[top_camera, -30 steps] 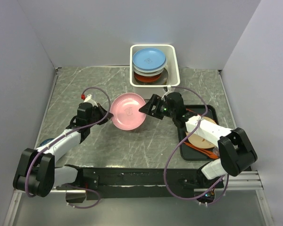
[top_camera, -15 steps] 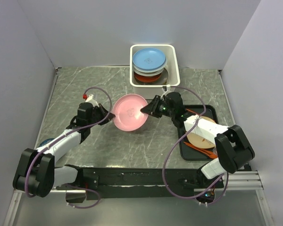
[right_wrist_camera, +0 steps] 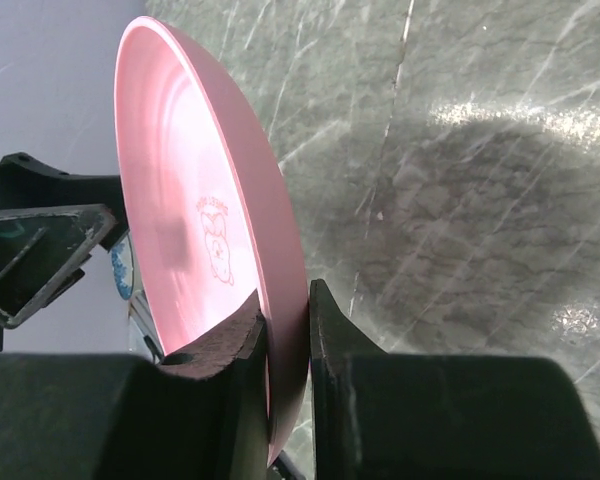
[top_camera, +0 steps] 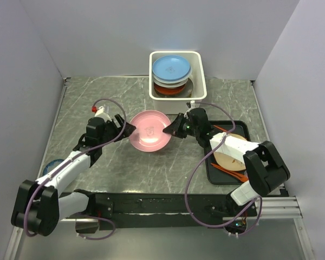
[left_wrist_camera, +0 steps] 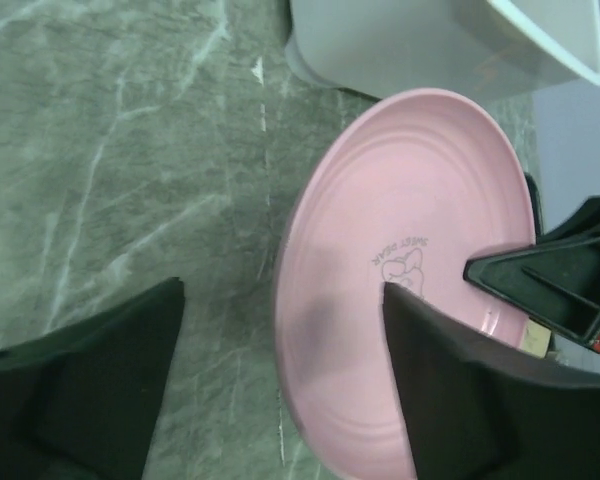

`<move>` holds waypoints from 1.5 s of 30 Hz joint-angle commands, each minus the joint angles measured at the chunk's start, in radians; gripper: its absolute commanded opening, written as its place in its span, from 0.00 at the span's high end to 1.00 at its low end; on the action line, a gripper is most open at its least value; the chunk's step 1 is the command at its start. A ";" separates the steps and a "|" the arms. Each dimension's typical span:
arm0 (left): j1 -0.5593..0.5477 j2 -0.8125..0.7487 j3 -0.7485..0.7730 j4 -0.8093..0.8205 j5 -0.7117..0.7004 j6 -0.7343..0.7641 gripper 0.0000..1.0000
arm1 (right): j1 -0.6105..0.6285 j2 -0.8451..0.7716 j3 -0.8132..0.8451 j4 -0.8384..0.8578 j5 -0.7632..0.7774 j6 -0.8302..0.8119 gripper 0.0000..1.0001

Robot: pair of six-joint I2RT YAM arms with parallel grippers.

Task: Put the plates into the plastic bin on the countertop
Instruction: Place the plate in the plastic bin.

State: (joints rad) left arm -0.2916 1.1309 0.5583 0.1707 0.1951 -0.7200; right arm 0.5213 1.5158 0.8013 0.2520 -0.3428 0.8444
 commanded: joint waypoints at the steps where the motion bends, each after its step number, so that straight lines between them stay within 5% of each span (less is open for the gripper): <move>1: -0.003 -0.069 0.029 -0.074 -0.124 0.008 0.09 | 0.002 -0.078 0.091 -0.026 0.033 -0.033 1.00; 4: -0.003 -0.106 0.023 -0.108 -0.190 0.008 0.01 | -0.023 -0.100 0.111 -0.063 0.039 -0.050 1.00; 19: -0.001 -0.226 -0.037 -0.109 -0.312 0.001 0.01 | -0.217 -0.033 0.380 -0.132 -0.013 -0.114 1.00; 32: -0.003 -0.085 -0.061 -0.034 -0.217 0.005 0.01 | -0.286 0.188 0.763 -0.246 0.022 -0.137 1.00; 45: -0.003 -0.089 -0.084 -0.046 -0.209 0.014 0.01 | -0.340 0.294 0.892 -0.255 -0.001 -0.091 1.00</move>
State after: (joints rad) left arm -0.2916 1.0691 0.4843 0.1005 -0.0227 -0.7185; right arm 0.1864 1.8091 1.6295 -0.0406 -0.3336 0.7368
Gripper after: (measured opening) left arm 0.993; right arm 0.211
